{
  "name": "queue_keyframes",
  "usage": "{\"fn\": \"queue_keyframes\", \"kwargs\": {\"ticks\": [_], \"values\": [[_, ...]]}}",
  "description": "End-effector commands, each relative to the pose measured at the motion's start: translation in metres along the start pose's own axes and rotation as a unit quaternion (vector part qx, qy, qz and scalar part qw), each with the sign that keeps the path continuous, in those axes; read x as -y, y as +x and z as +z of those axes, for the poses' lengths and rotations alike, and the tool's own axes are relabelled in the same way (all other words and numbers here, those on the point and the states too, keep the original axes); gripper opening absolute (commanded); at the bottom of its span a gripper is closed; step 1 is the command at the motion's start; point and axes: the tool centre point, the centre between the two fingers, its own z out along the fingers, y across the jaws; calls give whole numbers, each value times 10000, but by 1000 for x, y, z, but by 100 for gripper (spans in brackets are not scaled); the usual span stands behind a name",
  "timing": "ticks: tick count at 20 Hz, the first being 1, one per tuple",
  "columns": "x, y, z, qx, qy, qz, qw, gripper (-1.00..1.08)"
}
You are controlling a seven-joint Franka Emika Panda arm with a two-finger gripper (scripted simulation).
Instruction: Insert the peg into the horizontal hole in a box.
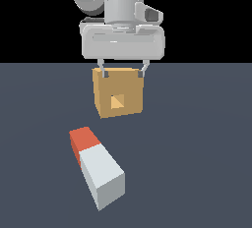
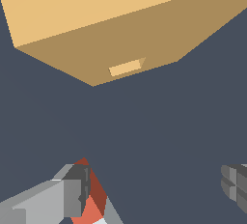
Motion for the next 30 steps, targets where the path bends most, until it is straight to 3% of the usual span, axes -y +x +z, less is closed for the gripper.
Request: {"fn": "queue_keyframes", "kwargs": {"ticks": [1,14,30], "values": [[0,0,0,0,0,0,10000,100],[13,-23,13,11,-2,-370,9993,100],[42,-106,54,49,-8,-1595,9872,100]]}}
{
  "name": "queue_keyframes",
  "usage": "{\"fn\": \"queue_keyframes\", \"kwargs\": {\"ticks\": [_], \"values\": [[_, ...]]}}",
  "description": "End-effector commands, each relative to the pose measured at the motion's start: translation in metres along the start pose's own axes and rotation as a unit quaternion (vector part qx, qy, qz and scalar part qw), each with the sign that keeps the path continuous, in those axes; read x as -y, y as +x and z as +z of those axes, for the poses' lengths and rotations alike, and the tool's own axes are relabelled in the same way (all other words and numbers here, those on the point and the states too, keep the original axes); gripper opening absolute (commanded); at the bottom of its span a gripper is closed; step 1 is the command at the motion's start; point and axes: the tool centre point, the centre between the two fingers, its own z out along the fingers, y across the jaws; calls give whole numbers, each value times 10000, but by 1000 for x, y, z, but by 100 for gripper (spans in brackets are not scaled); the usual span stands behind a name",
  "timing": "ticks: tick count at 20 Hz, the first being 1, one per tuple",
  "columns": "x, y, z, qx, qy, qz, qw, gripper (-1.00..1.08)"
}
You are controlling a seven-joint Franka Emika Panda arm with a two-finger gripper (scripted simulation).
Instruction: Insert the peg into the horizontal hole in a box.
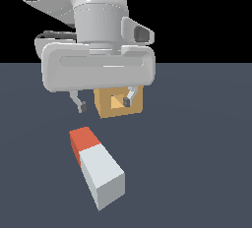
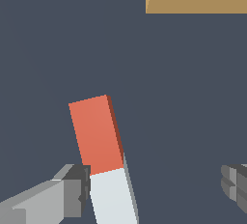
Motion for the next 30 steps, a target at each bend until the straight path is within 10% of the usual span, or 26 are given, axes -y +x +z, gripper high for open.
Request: {"fn": "queue_keyframes", "kwargs": {"ticks": [1,30], "values": [[7,-13,7,7,-2,-211,9998,100],[30,-81,53,38,-8,-1179,9930,100]]}}
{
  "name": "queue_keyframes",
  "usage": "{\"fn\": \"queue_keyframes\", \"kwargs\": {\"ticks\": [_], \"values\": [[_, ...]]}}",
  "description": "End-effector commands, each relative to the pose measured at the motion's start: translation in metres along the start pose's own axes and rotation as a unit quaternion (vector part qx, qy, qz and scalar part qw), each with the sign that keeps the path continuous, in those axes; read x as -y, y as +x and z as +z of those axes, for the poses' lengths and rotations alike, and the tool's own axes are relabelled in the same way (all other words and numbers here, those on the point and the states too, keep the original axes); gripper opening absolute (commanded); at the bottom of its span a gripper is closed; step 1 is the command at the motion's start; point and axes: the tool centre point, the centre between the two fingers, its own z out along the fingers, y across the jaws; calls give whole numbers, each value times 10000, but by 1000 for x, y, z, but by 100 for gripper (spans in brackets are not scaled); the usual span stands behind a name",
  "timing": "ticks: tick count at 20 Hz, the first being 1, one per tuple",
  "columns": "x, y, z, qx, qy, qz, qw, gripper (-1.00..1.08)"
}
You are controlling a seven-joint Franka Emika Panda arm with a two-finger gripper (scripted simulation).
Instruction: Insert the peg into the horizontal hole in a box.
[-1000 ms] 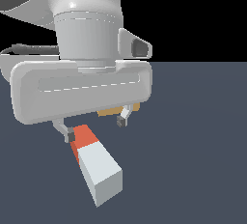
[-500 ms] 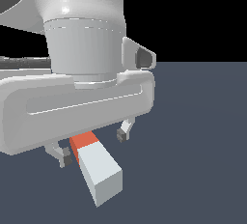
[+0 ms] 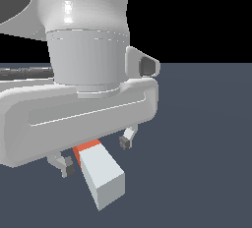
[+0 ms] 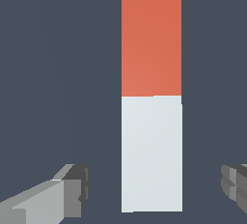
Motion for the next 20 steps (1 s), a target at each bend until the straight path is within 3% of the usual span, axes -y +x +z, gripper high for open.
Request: {"fn": "queue_keyframes", "kwargs": {"ticks": [1,12,13,20], "values": [[0,1,9,-4,3,-5,10000,100],[0,0,43,-4,2,-15,10000,100],[0,0,43,-4,2,-15,10000,-100],[0,0,43,-4,2,-15,10000,-100]]}}
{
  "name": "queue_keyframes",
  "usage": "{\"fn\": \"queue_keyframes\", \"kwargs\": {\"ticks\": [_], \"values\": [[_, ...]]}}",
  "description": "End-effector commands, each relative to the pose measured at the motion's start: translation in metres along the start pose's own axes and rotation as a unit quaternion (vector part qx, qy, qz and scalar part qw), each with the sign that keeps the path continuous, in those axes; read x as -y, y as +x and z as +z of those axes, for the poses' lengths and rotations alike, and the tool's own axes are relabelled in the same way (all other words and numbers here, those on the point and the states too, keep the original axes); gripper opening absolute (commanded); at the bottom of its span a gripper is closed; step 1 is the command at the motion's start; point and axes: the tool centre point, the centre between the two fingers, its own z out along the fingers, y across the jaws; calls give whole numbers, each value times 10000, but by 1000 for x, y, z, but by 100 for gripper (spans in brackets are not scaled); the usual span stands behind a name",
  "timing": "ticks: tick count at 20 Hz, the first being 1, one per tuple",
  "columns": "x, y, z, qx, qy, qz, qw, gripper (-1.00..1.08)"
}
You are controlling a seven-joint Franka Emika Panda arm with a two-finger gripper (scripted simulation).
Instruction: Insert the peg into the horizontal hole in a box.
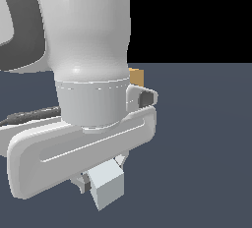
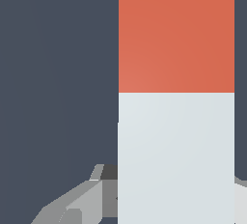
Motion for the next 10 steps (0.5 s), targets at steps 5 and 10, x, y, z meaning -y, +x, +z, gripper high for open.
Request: {"fn": "queue_keyframes", "kwargs": {"ticks": [5,10], "values": [[-1,1,0,0,0,6,10000,-100],[-8,7,-2,0,0,86,10000,-100]]}}
